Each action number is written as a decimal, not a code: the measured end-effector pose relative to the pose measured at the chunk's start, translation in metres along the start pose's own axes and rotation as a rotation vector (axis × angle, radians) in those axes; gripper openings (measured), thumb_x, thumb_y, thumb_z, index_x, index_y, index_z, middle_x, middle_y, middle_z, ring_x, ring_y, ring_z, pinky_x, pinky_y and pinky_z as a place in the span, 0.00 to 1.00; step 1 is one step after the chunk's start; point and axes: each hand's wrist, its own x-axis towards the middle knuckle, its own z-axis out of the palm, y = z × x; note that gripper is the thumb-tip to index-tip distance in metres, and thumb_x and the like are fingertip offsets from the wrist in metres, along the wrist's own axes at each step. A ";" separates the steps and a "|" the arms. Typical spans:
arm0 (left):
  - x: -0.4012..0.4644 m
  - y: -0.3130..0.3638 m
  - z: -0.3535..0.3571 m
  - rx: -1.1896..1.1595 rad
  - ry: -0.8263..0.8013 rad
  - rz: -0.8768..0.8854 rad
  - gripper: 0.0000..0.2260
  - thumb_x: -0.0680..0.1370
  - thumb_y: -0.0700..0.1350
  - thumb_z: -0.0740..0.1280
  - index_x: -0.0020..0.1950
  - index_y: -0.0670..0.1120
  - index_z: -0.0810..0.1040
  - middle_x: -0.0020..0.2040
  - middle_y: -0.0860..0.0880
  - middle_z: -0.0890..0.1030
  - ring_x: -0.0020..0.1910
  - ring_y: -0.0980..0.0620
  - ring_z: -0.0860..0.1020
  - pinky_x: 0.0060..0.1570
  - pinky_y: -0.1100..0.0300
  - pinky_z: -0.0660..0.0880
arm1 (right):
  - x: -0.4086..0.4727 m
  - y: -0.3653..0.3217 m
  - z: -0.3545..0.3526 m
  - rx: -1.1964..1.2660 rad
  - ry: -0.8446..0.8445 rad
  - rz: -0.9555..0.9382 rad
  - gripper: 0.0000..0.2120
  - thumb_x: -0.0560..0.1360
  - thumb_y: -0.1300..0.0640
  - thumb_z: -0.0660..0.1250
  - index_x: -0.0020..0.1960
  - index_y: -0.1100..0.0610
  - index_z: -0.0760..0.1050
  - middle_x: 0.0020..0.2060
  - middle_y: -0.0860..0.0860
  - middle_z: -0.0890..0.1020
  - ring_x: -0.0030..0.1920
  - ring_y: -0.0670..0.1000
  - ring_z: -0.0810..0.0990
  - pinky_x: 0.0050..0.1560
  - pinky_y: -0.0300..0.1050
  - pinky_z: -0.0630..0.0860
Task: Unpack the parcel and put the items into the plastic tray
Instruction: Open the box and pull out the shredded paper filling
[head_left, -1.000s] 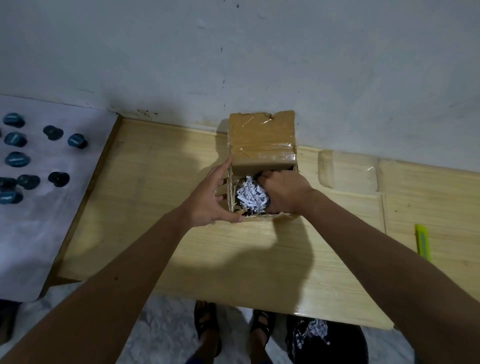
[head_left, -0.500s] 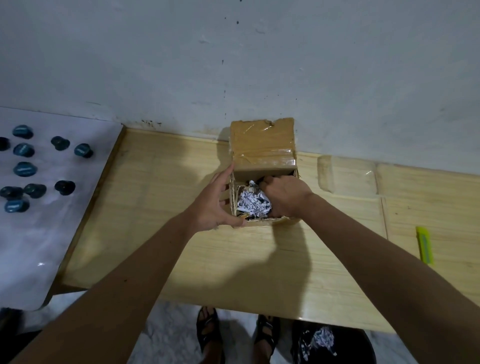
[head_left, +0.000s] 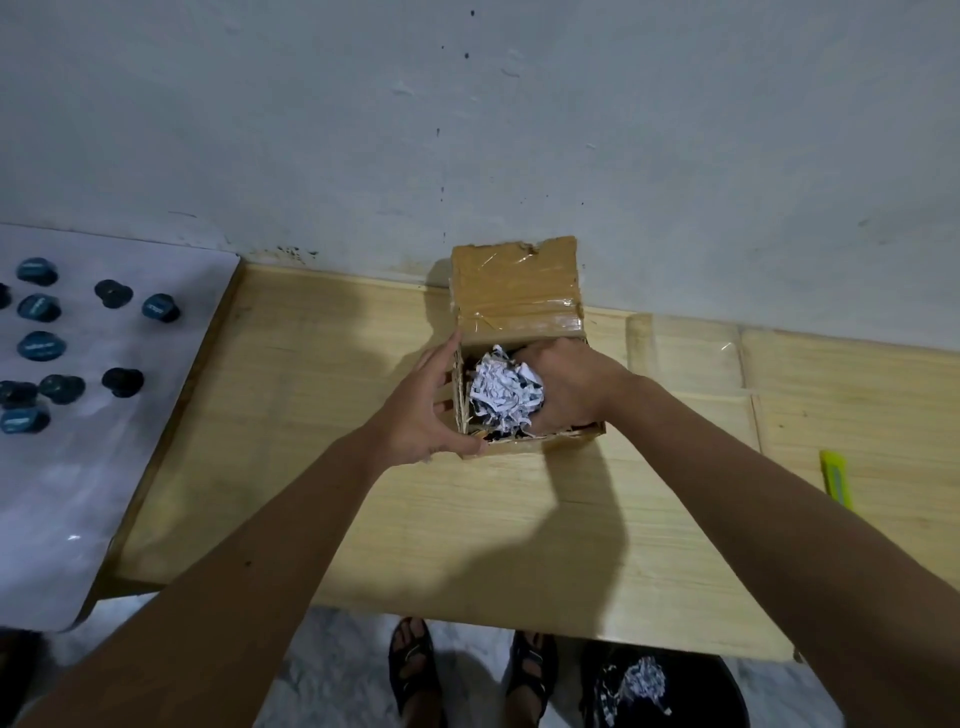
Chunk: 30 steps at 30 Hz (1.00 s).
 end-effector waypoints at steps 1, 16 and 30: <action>0.000 -0.001 0.000 -0.005 0.003 0.002 0.64 0.61 0.38 0.87 0.86 0.57 0.50 0.79 0.60 0.57 0.80 0.47 0.63 0.73 0.46 0.72 | -0.003 0.000 -0.004 0.030 0.019 -0.005 0.31 0.59 0.40 0.77 0.57 0.54 0.79 0.53 0.52 0.84 0.51 0.55 0.83 0.51 0.49 0.81; 0.004 0.006 -0.014 0.133 -0.054 0.027 0.68 0.57 0.44 0.88 0.87 0.53 0.48 0.82 0.50 0.59 0.76 0.45 0.66 0.68 0.49 0.74 | -0.106 0.025 -0.062 0.178 0.105 0.128 0.21 0.56 0.40 0.76 0.41 0.50 0.75 0.38 0.46 0.78 0.39 0.49 0.79 0.41 0.48 0.78; 0.009 -0.012 -0.031 0.032 -0.122 -0.012 0.69 0.47 0.59 0.90 0.80 0.73 0.54 0.83 0.59 0.62 0.76 0.49 0.72 0.70 0.50 0.75 | -0.143 0.075 0.068 0.007 0.031 0.265 0.43 0.60 0.29 0.66 0.68 0.53 0.76 0.57 0.50 0.80 0.55 0.58 0.80 0.53 0.52 0.78</action>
